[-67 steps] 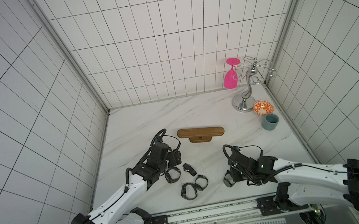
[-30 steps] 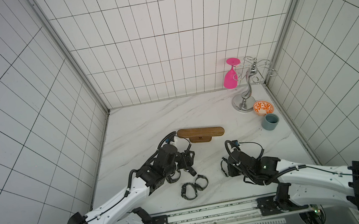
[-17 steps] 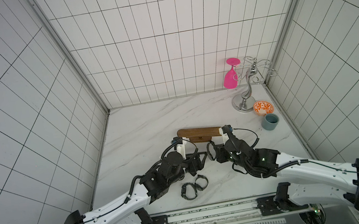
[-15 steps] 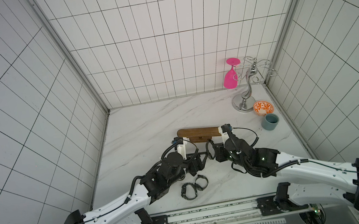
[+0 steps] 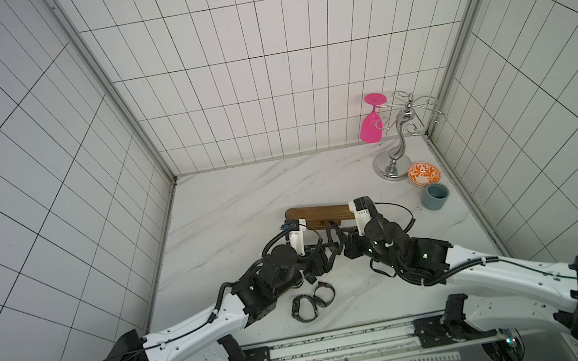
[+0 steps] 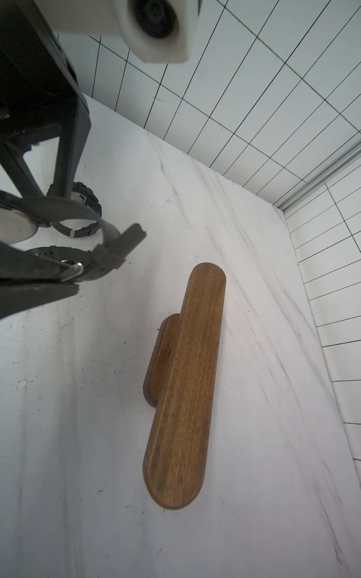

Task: Place watch on stand
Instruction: Pick up the watch at the center of the board.

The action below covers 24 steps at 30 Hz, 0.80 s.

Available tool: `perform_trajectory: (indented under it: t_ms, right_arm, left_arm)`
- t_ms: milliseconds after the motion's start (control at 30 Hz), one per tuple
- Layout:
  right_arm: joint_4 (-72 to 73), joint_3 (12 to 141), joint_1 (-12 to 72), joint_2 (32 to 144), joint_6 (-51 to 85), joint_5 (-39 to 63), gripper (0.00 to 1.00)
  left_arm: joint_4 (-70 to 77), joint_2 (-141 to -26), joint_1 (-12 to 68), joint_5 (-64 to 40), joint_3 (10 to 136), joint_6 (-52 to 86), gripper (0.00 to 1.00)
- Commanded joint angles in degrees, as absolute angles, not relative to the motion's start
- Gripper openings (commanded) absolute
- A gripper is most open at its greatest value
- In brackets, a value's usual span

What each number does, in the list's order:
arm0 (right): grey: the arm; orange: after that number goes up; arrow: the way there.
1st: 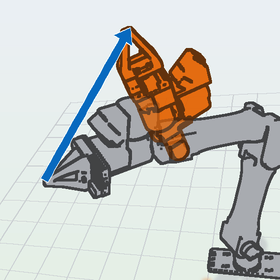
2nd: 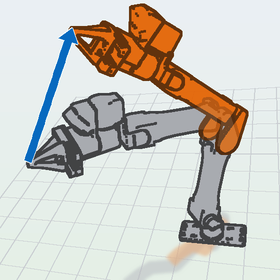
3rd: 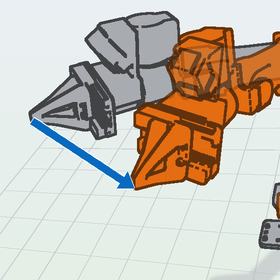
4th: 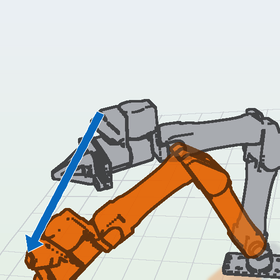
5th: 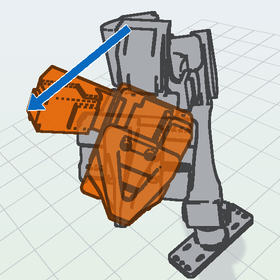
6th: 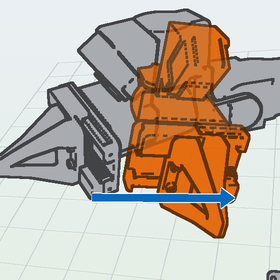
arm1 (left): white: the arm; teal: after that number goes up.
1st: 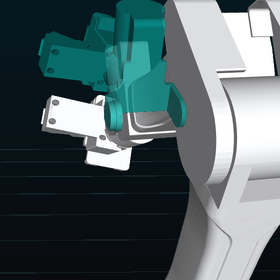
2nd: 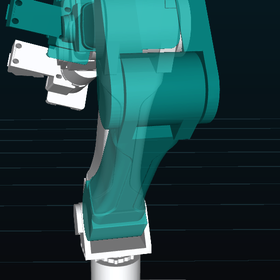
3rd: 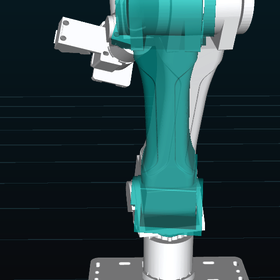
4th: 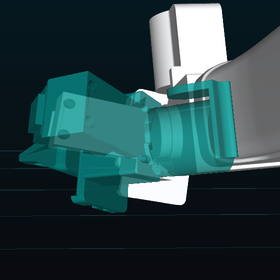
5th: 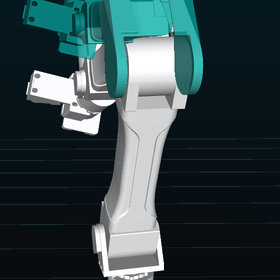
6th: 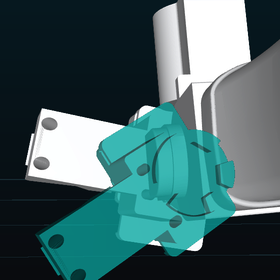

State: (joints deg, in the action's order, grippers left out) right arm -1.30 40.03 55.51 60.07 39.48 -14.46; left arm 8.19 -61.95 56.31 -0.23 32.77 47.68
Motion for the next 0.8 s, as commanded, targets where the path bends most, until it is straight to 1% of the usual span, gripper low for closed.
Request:
perform_trajectory:
  t_ms: [0, 167, 567, 767]
  right_arm:
    - [1.4, 44.1, 55.4, 58.8, 38.8, -13.9, 0.0]
    - [2.5, 43.8, 55.5, 58.6, 38.4, -13.2, 0.0]
    - [3.1, 43.6, 55.5, 58.6, 38.4, -13.1, 0.0]
    - [3.4, 43.2, 55.5, 58.9, 38.5, -12.6, 0.0]
  left_arm:
    - [10.9, -62.6, 56.8, -1.4, 32.3, 48.1, 0.69]
    - [11.3, -62.9, 57.0, -1.7, 32.3, 48.0, 0.66]
    - [11.3, -64.2, 57.2, -2.1, 33.0, 47.7, 0.53]
    - [11.2, -63.4, 57.3, -1.6, 33.1, 47.5, 0.5]
